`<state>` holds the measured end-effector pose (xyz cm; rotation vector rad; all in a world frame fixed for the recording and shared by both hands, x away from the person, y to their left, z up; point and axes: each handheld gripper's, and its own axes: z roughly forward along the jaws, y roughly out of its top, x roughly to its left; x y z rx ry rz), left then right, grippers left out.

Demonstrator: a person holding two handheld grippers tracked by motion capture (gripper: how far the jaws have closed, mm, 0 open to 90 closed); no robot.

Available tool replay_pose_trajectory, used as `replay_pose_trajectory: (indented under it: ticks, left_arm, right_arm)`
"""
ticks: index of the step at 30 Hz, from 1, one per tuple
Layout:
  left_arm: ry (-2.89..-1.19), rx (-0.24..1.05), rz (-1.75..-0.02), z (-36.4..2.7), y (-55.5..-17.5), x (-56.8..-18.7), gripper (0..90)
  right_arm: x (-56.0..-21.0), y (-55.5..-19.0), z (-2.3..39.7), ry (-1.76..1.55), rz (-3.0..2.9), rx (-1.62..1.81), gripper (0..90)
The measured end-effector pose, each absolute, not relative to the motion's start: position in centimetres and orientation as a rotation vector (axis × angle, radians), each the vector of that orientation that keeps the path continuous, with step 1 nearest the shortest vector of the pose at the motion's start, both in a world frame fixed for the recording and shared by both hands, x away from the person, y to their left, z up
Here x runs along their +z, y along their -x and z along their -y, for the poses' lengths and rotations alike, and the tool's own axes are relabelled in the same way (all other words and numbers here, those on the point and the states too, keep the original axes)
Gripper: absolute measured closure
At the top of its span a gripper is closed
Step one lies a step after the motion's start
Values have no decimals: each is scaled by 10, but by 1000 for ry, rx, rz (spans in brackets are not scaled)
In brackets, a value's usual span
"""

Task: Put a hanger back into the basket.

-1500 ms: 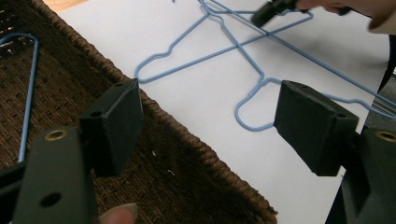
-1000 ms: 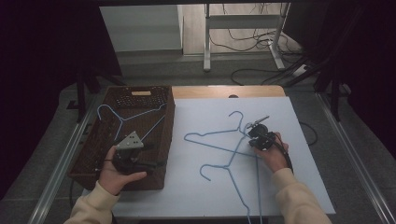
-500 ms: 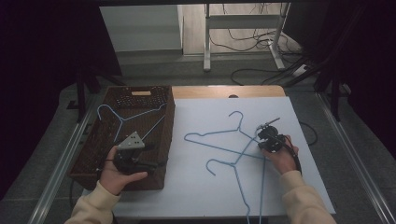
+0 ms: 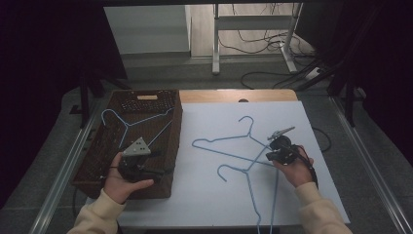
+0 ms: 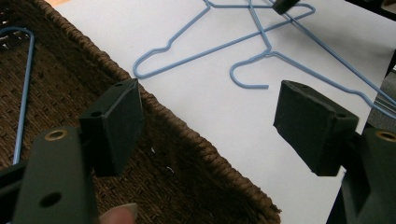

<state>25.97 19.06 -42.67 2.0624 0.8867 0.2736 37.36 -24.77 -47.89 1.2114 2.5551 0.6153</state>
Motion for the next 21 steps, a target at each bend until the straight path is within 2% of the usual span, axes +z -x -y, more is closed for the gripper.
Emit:
replay_pose_trajectory:
  ticks: [8,14,21]
  left_arm:
    - [-2063,277,-878,-189,-259,-425,236]
    - [-2065,278,-875,-188,-258,-425,236]
    - [-2065,277,-876,-189,-259,-426,236]
  right_arm:
    - [-487,-348,213,-968,-2735,634,898]
    - [-498,-347,192,-884,-2796,596,898]
    - [-501,-346,189,-903,-2794,616,898]
